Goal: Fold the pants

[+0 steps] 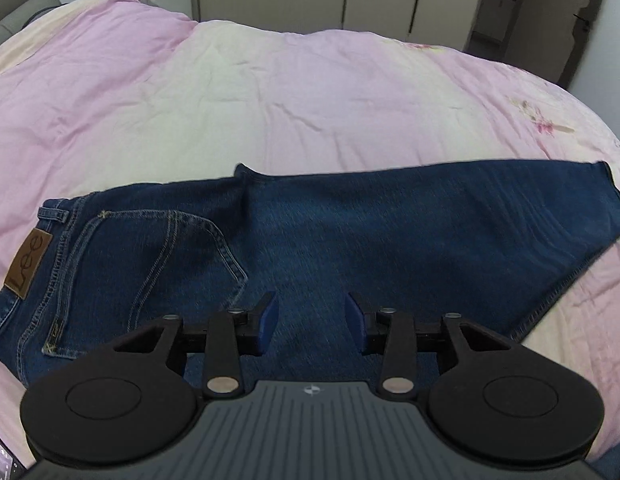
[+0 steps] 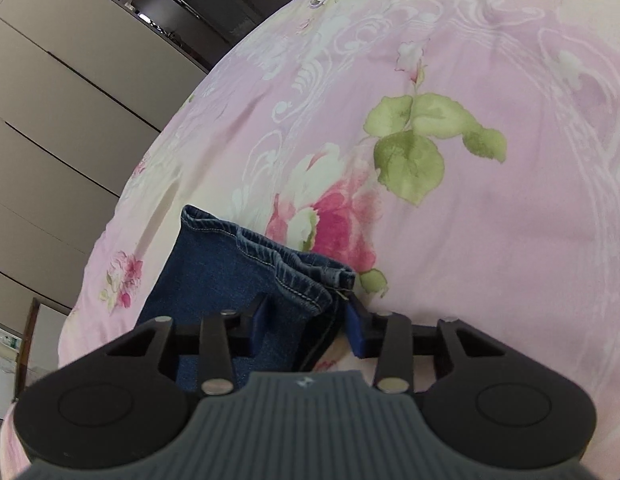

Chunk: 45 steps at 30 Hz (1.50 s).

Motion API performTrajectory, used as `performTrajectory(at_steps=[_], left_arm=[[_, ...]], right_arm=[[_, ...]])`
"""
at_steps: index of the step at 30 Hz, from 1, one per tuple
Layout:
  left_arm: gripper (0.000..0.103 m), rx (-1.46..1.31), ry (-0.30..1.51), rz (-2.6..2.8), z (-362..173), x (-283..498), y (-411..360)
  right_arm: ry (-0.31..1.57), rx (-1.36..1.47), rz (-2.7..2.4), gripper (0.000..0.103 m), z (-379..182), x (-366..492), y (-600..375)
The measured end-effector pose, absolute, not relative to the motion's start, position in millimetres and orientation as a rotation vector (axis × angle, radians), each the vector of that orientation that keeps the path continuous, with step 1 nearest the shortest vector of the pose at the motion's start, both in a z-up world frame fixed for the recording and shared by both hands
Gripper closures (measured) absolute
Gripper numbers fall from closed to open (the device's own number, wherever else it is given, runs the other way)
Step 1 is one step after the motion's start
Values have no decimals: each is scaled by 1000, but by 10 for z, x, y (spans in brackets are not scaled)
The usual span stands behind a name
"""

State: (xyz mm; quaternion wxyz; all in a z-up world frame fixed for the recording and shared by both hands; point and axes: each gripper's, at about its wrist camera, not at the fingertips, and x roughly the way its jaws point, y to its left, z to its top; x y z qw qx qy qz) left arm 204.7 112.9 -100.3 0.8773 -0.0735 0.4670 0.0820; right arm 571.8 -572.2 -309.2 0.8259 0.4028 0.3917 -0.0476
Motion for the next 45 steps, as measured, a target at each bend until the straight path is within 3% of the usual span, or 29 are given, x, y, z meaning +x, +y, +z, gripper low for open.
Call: performTrajectory(at_steps=[3, 6, 11, 12, 14, 17, 20, 24, 28, 29, 31, 33, 35, 40, 45], left_arm=[[51, -98, 1030, 59, -1054, 1923, 899], [43, 36, 1118, -17, -1242, 1852, 599], [44, 384, 1196, 37, -1639, 1706, 251], [49, 428, 1193, 41, -1684, 1670, 216], [90, 513, 1190, 66, -1752, 1645, 171], [100, 524, 1185, 55, -1675, 1614, 215], [101, 524, 1206, -48, -1579, 1537, 251], [101, 548, 1252, -128, -1780, 1570, 291], [100, 377, 1308, -76, -1897, 1788, 527], [92, 338, 1317, -70, -1869, 1823, 590], [89, 262, 1318, -78, -1753, 1843, 718], [73, 117, 1297, -107, -1546, 1825, 909], [45, 28, 1234, -93, -1352, 1789, 1072], [45, -77, 1088, -50, -1017, 1799, 1345], [60, -40, 994, -177, -1032, 2158, 854]], right_arm=[[771, 726, -103, 93, -2761, 5745, -5652], [736, 598, -98, 94, -2449, 5794, -5572], [866, 599, -213, 94, -2563, 5829, -5623], [873, 607, -225, 94, -2602, 5814, -5629], [874, 581, -235, 94, -2662, 5772, -5615], [862, 540, -265, 95, -2594, 5741, -5555], [776, 559, -265, 95, -2344, 5694, -5568], [800, 529, -316, 95, -2323, 5701, -5624], [860, 557, -371, 95, -2581, 5664, -5669], [857, 529, -363, 95, -2597, 5666, -5645], [860, 491, -357, 95, -2588, 5684, -5607], [857, 500, -353, 95, -2541, 5685, -5618], [843, 504, -332, 95, -2447, 5677, -5629], [759, 502, -250, 94, -1970, 5583, -5590], [675, 516, -158, 94, -1305, 5426, -5480]])
